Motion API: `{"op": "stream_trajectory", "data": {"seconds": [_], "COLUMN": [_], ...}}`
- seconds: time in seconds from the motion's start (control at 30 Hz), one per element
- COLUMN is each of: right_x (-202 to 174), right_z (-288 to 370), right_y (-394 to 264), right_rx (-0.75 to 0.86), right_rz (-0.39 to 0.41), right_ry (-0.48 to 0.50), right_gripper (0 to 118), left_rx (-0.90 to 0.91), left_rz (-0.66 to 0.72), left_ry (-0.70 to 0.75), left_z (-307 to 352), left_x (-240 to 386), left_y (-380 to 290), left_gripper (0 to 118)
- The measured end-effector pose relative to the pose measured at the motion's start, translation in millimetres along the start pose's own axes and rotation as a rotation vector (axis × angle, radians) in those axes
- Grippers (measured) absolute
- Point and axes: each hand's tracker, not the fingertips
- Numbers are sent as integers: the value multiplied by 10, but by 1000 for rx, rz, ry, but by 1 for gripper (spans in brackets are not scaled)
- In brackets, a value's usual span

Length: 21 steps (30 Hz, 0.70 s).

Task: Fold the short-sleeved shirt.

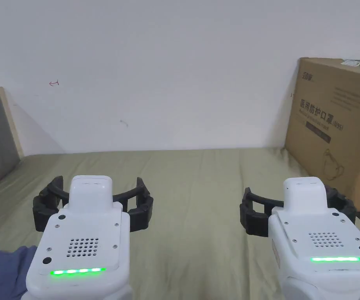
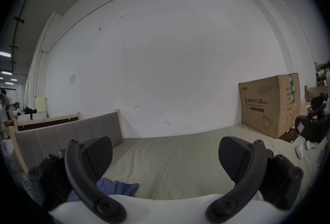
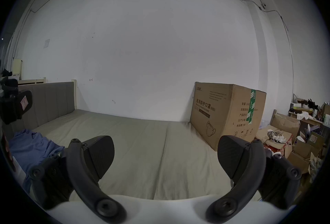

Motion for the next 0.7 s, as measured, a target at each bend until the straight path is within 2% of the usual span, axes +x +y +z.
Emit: {"op": "stream_trajectory", "data": {"seconds": [0.33,0.4,0.57,0.7], "right_x": [197,244,284,285], "right_z": [35,59,112,110], "right_y": [82,94,123,126], "right_rx": [20,34,68,66], "right_rz": [-59,-87,-75,-76], "right_ry": [-57,-9,29,24], "right_gripper": [115,115,115,115], "left_rx": [-43,-53,-37,-18], "left_rz": [79,85,77,49], "left_ry": [-19,-14,7,-21], "left_z": [-39,-51,-18,18], "left_x": [10,11,-17,-10], "left_y": [69,76,99,140], "left_gripper": [117,117,117,117]}}
